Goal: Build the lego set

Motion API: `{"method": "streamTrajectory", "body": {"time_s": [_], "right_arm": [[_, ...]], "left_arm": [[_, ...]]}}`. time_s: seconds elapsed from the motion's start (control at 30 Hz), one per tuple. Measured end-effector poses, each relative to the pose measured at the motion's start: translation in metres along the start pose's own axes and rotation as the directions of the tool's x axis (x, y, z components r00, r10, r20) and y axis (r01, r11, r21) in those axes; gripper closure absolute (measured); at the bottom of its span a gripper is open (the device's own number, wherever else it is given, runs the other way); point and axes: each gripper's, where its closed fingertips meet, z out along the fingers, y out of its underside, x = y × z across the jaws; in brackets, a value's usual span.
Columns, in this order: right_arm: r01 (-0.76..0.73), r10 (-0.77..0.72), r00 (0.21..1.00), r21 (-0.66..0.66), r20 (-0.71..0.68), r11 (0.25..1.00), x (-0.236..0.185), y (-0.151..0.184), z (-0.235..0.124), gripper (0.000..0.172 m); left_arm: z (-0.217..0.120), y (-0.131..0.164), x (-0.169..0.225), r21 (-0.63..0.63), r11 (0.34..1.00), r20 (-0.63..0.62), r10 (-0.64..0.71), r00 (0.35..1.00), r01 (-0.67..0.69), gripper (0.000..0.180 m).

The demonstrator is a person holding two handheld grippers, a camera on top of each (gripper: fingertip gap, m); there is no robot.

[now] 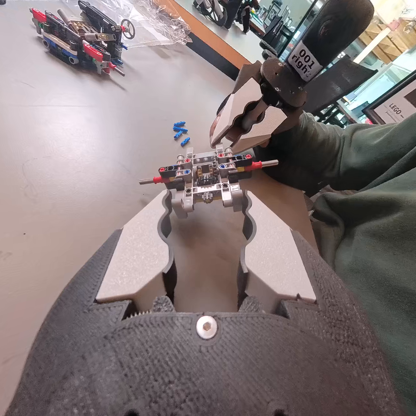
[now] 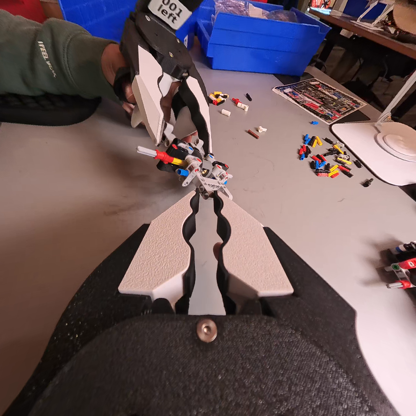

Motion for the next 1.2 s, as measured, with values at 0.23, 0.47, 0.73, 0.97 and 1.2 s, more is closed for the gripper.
{"method": "streamTrajectory", "body": {"time_s": [0.23, 0.47, 0.73, 0.97, 1.2], "right_arm": [[0.073, -0.075, 0.997, -0.077, -0.028, 0.994, 0.001, 0.017, 0.006, 0.161], [0.147, -0.158, 0.986, -0.173, -0.056, 0.974, 0.003, 0.034, 0.012, 0.161], [0.192, -0.210, 0.976, -0.216, -0.062, 0.957, 0.002, 0.041, 0.014, 0.162], [0.194, -0.210, 0.976, -0.210, -0.056, 0.958, 0.001, 0.040, 0.013, 0.163], [0.182, -0.196, 0.979, -0.196, -0.052, 0.964, 0.000, 0.038, 0.012, 0.164]], "left_arm": [[0.006, 0.012, -0.008, -0.097, 0.979, 0.123, 0.190, 0.974, -0.178, 0.118], [0.012, 0.024, -0.019, -0.251, 0.885, 0.244, 0.449, 0.859, -0.392, 0.118], [0.014, 0.031, -0.022, -0.303, 0.855, 0.251, 0.498, 0.830, -0.421, 0.118], [0.010, 0.031, -0.021, -0.281, 0.885, 0.242, 0.441, 0.865, -0.372, 0.114], [0.012, 0.034, -0.025, -0.324, 0.862, 0.265, 0.478, 0.838, -0.389, 0.120]]}}
